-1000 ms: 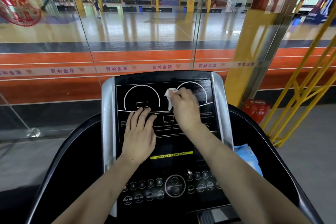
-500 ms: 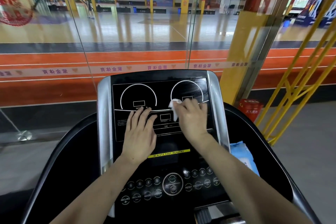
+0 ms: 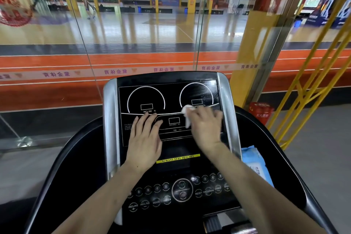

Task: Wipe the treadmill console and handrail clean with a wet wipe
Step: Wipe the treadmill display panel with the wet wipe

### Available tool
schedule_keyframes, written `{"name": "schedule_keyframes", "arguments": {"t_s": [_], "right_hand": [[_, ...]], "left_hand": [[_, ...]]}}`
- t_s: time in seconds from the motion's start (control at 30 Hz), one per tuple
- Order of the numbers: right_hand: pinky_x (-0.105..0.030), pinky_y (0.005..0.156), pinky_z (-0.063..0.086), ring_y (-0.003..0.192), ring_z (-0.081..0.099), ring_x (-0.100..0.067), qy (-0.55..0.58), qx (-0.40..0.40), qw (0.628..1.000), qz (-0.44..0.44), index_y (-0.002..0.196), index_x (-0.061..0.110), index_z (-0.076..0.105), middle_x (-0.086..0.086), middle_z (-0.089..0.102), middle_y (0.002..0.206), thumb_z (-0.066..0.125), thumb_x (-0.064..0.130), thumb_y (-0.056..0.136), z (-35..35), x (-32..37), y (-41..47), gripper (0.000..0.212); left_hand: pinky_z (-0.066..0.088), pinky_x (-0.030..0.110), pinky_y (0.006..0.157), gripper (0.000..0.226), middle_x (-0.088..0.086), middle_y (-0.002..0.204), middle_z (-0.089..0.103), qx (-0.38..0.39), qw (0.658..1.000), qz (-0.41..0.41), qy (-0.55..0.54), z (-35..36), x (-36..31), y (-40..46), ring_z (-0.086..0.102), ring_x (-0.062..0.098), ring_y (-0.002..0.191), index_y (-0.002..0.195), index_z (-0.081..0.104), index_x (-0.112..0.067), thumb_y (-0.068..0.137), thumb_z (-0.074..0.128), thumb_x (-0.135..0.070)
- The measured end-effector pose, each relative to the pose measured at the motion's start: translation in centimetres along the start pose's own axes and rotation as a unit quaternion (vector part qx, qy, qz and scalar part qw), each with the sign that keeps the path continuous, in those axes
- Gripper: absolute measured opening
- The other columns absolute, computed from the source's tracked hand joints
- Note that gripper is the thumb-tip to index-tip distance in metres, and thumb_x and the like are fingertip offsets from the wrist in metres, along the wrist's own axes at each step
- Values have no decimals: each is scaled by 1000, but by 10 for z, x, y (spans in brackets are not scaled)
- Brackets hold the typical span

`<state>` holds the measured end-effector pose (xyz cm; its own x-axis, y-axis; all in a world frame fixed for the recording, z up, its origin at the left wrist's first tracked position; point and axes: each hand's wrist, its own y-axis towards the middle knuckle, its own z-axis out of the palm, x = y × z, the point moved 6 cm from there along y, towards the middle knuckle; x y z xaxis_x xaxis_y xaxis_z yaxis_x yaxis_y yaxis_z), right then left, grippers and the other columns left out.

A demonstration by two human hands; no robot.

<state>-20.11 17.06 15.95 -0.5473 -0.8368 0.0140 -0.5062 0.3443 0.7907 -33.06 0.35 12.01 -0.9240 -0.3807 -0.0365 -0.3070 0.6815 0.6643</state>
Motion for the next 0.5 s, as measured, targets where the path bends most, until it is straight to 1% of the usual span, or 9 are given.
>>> {"name": "schedule_keyframes", "arguments": {"t_s": [0.07, 0.1, 0.17, 0.23, 0.3, 0.33, 0.4, 0.43, 0.5], "right_hand": [[-35, 76, 19, 82, 53, -21, -29, -4, 996, 89, 86, 30, 66, 7, 55, 80, 71, 10, 80, -7, -52, -2, 21], [-35, 75, 20, 82, 53, -23, -34, -14, 991, 132, 94, 29, 71, 5, 56, 81, 72, 5, 80, -10, -69, -6, 28], [-36, 75, 23, 83, 52, -25, -29, -29, 982, 186, 107, 21, 74, 0, 57, 84, 70, 2, 78, -8, -64, -13, 35], [-34, 76, 20, 81, 51, -24, -6, -20, 987, 158, 104, 21, 74, 0, 55, 85, 70, 2, 75, 2, -21, -22, 34], [-34, 77, 19, 79, 49, -20, 29, -4, 997, 72, 102, 24, 72, 4, 54, 85, 68, 7, 79, 6, 23, -31, 29], [-35, 78, 20, 79, 49, -19, 37, 1, 999, 34, 104, 26, 71, 5, 55, 85, 67, 9, 84, 5, 30, -33, 26], [-35, 77, 21, 80, 50, -19, 44, 21, 999, -3, 100, 30, 70, 8, 55, 84, 63, 12, 87, -1, 12, -29, 23], [-35, 77, 21, 81, 51, -20, 31, 34, 999, 5, 94, 31, 69, 9, 56, 83, 63, 14, 87, -4, -7, -26, 20], [-34, 76, 22, 81, 55, -23, 10, 44, 996, 75, 84, 29, 69, 8, 57, 79, 66, 17, 90, -12, -51, -23, 13]], "left_hand": [[18, 55, 128, 55, 10, 154, 45, 0, 1000, -2, -3, -1, 2, -2, 34, 34, 150, 143, 53, -12, 89, 58, -15], [18, 55, 128, 55, 10, 153, 45, 1, 1000, -2, -4, -1, 2, -3, 33, 34, 150, 144, 53, -12, 89, 58, -15], [18, 56, 128, 55, 11, 154, 46, 5, 1000, -6, -5, -1, 2, -6, 32, 34, 150, 144, 53, -11, 89, 58, -15], [19, 56, 128, 55, 11, 155, 45, 10, 1000, -10, -4, -1, 0, -8, 31, 33, 151, 144, 53, -11, 89, 57, -16], [19, 56, 128, 55, 11, 155, 45, 16, 1000, -6, -3, 0, -4, -9, 32, 33, 151, 144, 53, -11, 89, 57, -17], [20, 56, 128, 55, 11, 155, 45, 18, 1000, -1, -4, 1, -6, -9, 32, 34, 151, 144, 53, -11, 89, 57, -18], [20, 56, 127, 55, 10, 155, 45, 18, 1000, 8, -6, 2, -11, -8, 33, 34, 150, 144, 53, -11, 89, 56, -18], [20, 56, 127, 55, 10, 155, 44, 16, 1000, 12, -8, 3, -13, -8, 33, 34, 150, 144, 52, -11, 90, 56, -18], [19, 56, 128, 54, 11, 155, 43, 19, 1000, 16, -14, 5, -15, -8, 32, 34, 151, 144, 51, -11, 90, 55, -18]]}}
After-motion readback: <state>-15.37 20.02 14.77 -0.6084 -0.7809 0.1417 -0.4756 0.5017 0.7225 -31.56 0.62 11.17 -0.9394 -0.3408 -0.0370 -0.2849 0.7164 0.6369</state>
